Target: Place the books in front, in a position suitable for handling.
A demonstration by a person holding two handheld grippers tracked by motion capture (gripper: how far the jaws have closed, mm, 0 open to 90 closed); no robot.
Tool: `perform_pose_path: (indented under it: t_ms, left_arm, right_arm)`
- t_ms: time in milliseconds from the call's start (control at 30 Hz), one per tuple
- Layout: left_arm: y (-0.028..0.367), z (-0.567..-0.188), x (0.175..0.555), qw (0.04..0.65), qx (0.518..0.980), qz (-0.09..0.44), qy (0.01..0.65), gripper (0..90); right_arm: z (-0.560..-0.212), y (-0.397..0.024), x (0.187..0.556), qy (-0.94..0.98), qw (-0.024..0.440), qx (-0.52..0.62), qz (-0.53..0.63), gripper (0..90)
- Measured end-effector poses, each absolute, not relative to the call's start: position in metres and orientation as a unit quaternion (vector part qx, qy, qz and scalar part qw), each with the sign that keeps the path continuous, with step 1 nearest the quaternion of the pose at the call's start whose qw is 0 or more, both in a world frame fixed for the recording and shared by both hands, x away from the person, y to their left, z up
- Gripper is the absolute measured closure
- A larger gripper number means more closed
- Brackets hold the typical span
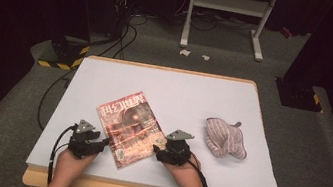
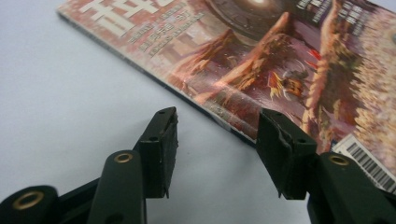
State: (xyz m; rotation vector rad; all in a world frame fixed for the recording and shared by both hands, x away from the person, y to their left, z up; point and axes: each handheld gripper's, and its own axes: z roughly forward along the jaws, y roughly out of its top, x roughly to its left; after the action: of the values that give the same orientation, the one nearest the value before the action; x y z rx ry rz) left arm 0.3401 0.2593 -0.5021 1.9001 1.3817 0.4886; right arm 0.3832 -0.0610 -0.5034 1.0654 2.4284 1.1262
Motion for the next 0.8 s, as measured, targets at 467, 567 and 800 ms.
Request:
perform_pose_path:
  t_ms: [467, 567, 800]
  left_arm:
    - [0.261, -0.497, 0.341, 0.368, 0.733, 0.201, 0.537, 50.2]
    - [0.256, -0.495, 0.341, 0.374, 0.733, 0.200, 0.532, 49.9]
    - [0.247, -0.502, 0.342, 0.366, 0.740, 0.182, 0.535, 36.0]
  right_arm:
    - [-0.501, -0.070, 0.360, 0.838, 0.132, 0.358, 0.390, 38.1]
    - [-0.499, -0.071, 0.363, 0.831, 0.133, 0.365, 0.397, 37.7]
    - [-0.500, -0.063, 0.381, 0.833, 0.127, 0.369, 0.391, 37.5]
